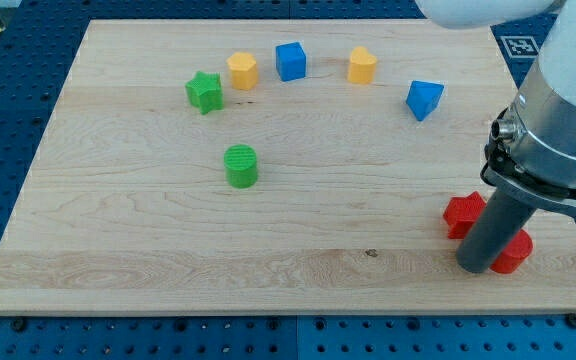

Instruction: Touch the yellow hexagon with your arm

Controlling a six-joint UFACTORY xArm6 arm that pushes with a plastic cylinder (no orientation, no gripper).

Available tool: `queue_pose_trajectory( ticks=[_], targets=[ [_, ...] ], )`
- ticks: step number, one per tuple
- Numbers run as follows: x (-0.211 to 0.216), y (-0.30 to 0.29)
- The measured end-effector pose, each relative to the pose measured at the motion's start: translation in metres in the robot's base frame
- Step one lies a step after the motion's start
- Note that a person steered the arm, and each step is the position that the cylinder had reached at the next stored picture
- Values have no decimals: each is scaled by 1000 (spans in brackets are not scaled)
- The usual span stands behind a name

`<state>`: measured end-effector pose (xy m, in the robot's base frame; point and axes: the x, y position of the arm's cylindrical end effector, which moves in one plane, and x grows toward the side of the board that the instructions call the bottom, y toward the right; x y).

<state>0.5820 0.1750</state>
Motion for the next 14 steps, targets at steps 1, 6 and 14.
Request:
queue_pose_trajectory(
  ticks=[1, 6, 14],
  targets=[
    [0, -8],
    [-22, -69],
    [-66, -117]
  ],
)
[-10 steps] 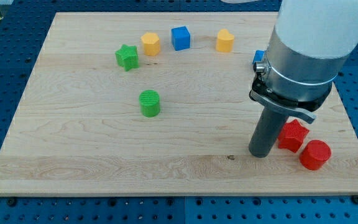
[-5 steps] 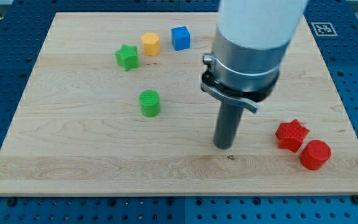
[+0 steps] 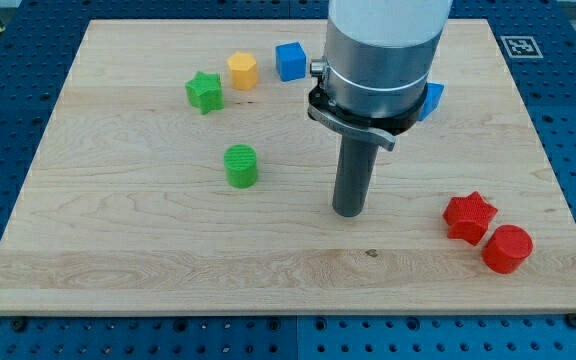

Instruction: Touch the yellow hexagon with your arm

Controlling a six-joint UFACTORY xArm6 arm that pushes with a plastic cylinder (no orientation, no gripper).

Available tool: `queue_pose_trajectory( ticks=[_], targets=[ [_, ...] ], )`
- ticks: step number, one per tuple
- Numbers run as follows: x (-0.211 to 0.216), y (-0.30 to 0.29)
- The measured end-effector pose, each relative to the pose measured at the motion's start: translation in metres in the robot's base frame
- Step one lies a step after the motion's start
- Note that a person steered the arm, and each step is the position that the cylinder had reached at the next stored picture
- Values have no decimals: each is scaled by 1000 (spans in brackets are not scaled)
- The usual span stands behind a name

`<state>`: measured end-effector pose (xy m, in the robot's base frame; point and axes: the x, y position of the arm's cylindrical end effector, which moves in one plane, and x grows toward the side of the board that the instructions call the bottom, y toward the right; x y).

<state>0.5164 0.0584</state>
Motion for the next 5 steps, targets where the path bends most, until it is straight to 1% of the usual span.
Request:
queue_pose_trajectory(
  ticks=[2, 5],
  targets=[
    [-14, 1],
    [-22, 3]
  ],
)
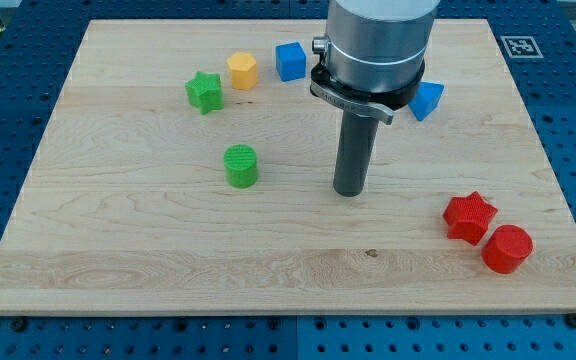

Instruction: Touch the yellow hexagon with your arm

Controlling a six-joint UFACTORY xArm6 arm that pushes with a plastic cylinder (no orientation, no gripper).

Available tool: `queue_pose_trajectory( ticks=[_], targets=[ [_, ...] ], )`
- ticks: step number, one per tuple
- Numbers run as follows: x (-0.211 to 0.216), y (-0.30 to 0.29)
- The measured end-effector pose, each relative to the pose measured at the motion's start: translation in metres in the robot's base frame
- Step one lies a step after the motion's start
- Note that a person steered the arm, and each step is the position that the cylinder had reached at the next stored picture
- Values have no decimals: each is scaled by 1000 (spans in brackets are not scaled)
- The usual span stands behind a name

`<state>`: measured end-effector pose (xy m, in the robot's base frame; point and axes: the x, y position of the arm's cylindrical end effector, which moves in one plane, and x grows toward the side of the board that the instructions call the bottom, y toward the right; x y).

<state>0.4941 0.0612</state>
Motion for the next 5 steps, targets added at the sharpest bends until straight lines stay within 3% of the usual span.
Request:
queue_pose_trajectory(
  ticks=[2, 5],
  targets=[
    [-6, 1],
    [-54, 11]
  ],
)
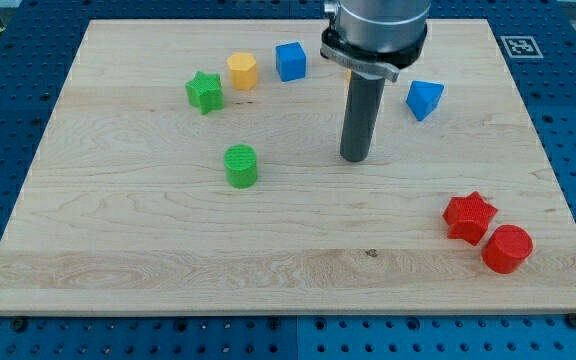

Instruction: Touch the yellow hexagon with your arm

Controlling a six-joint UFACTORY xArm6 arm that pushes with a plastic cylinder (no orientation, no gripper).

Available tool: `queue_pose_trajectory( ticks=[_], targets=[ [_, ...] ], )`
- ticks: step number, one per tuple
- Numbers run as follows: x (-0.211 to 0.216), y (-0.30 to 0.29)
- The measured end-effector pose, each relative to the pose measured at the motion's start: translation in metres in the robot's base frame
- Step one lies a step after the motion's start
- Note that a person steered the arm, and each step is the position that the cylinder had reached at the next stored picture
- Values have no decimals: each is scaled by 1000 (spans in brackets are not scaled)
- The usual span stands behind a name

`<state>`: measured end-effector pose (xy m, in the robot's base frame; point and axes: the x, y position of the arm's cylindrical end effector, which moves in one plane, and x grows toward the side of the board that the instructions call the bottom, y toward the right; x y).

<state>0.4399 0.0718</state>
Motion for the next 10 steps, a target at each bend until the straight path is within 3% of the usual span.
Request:
queue_pose_trajectory(
  ticks=[2, 5, 7, 10],
  targets=[
    [-6, 0],
    [-57, -12],
    [-98, -31],
    [-113, -76]
  ],
)
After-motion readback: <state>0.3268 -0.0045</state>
